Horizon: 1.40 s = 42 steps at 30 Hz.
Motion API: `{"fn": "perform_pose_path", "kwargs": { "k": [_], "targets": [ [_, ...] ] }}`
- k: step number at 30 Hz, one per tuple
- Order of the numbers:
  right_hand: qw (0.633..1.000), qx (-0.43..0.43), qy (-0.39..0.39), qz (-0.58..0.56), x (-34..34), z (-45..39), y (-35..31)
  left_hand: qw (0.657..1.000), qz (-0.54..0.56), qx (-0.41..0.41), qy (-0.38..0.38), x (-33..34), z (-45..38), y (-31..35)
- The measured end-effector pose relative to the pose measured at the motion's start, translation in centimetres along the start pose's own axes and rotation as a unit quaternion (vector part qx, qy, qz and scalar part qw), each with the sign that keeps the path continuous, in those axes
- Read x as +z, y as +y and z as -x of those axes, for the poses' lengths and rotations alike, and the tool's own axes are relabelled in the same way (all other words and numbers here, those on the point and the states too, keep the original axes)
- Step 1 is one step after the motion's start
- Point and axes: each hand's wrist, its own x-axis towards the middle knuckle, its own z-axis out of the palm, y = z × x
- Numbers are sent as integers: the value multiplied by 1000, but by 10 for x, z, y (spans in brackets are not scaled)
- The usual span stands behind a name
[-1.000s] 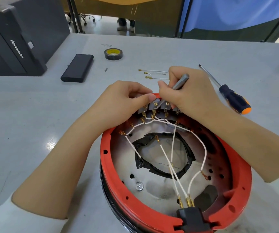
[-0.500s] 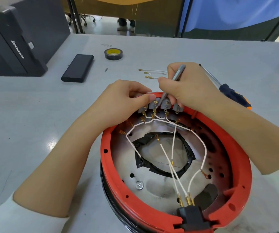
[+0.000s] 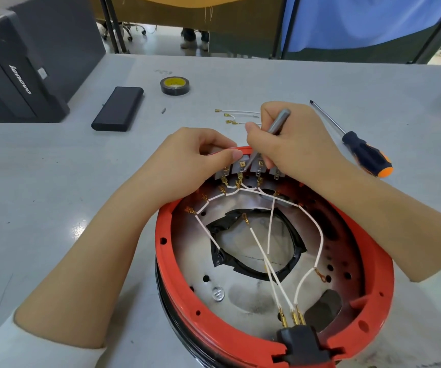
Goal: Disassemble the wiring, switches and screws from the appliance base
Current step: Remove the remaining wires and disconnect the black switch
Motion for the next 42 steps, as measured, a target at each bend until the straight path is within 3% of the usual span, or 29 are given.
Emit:
{"fn": "perform_pose_path", "kwargs": {
  "k": [9,14,21,27,33,42],
  "targets": [
    [995,72,-42,-53,-1,-16,5,1000,0,-1,4,0,-2,0],
    [994,73,-75,-18,2,-22,3,1000,12,-5,-5,0,-3,1],
    [999,-2,26,-24,3,-10,4,1000,21,-2,-4,-2,-1,1],
    [999,-24,35,-20,2,-8,2,1000,20,0,-6,-1,0,0],
    [995,54,-12,-80,-2,-13,4,999,34,-5,-19,-2,-1,-1],
    [989,123,27,-74,-19,-1,11,998,61,-2,-23,7,4,3]
  ]
}}
